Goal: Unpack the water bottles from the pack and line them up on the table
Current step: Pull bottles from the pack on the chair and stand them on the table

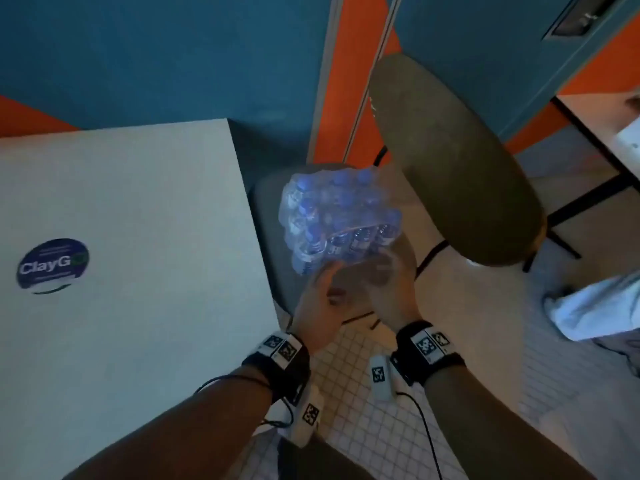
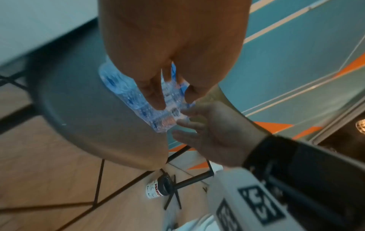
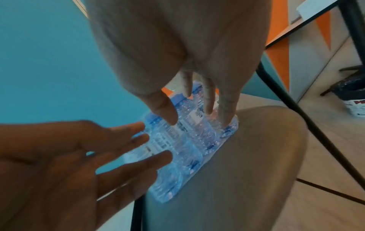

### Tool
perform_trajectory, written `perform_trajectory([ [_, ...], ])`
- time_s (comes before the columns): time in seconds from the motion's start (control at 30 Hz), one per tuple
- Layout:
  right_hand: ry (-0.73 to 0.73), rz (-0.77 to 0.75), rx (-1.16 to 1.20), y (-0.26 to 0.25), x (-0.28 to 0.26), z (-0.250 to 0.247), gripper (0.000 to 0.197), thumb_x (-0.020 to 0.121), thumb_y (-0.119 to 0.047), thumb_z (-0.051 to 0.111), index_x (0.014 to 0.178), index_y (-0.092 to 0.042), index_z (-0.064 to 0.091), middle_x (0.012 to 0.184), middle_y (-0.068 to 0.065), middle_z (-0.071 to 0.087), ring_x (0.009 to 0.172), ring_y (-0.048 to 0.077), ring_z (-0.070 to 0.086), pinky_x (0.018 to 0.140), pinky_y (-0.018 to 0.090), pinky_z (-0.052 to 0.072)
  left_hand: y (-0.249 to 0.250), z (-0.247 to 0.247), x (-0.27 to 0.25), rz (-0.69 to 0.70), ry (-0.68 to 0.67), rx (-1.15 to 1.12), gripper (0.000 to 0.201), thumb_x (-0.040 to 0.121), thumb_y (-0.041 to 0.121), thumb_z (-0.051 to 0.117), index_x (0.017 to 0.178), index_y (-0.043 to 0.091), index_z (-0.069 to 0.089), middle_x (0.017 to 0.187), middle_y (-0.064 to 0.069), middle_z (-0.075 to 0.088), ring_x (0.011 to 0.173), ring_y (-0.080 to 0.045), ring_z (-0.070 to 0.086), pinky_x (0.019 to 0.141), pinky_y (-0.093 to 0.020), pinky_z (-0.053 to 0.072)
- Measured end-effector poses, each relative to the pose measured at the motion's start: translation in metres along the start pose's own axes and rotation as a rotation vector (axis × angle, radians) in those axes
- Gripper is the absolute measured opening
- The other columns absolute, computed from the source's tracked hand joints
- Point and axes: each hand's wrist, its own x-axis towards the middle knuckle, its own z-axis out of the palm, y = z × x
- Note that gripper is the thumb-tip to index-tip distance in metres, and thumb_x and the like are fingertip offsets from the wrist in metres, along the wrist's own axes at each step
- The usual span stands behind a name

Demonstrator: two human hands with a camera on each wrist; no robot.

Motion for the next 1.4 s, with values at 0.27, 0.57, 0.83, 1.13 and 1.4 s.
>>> perform_trajectory([
  [0.27,-0.124,-0.012,-0.212,-0.060,0.060,-0.027,0.052,0.097,-0.011,0.063,0.146,-0.008,0.045,0.119,0.009,0.062,0.117,0.029,0.062,0.070,0.000,0.027,0.025,0.038,0.075,-0.077,0.164,0.314,0.101,0.088,0.014,0.066,0.164,0.016,-0.001,0.171,-0.014,0.008,0.125,-0.040,0.061,0.082,-0.038,0.055],
  [0.57,-0.096,-0.077,-0.029,-0.008,0.068,-0.025,0.030,0.097,-0.019,0.066,0.126,-0.012,0.064,0.101,-0.005,0.068,0.089,0.000,0.064,0.084,0.018,0.044,0.019,0.030,0.083,-0.148,0.195,0.691,0.066,0.099,0.035,0.058,0.153,0.026,0.022,0.148,-0.011,0.049,0.102,-0.040,0.072,0.073,-0.047,0.057],
  [0.83,-0.138,-0.289,-0.197,0.018,0.019,-0.038,0.058,0.080,-0.034,0.085,0.131,-0.038,0.056,0.114,-0.031,0.062,0.101,-0.013,0.058,0.085,0.004,0.043,0.009,-0.020,0.024,0.051,0.155,0.680,0.057,0.076,0.064,0.073,0.122,0.041,0.048,0.107,0.011,0.076,0.076,-0.021,0.076,0.064,-0.035,0.061],
  [1.13,-0.580,-0.497,-0.005,-0.097,-0.031,0.057,0.056,0.073,-0.028,0.092,0.121,-0.029,0.063,0.109,-0.008,0.069,0.095,0.014,0.069,0.079,0.038,0.059,-0.019,-0.228,-0.116,-0.121,0.374,0.294,0.055,0.067,0.023,0.097,0.109,0.028,0.062,0.106,0.010,0.074,0.088,-0.011,0.070,0.072,-0.015,0.056],
  [1.4,-0.695,-0.581,-0.014,-0.194,-0.081,0.286,0.063,0.068,-0.024,0.089,0.123,-0.036,0.062,0.112,-0.003,0.065,0.093,0.013,0.063,0.086,0.025,0.053,-0.066,-0.423,-0.150,-0.247,0.828,0.394,0.054,0.066,0.018,0.096,0.109,0.024,0.064,0.100,0.003,0.072,0.094,-0.027,0.067,0.076,-0.030,0.049],
])
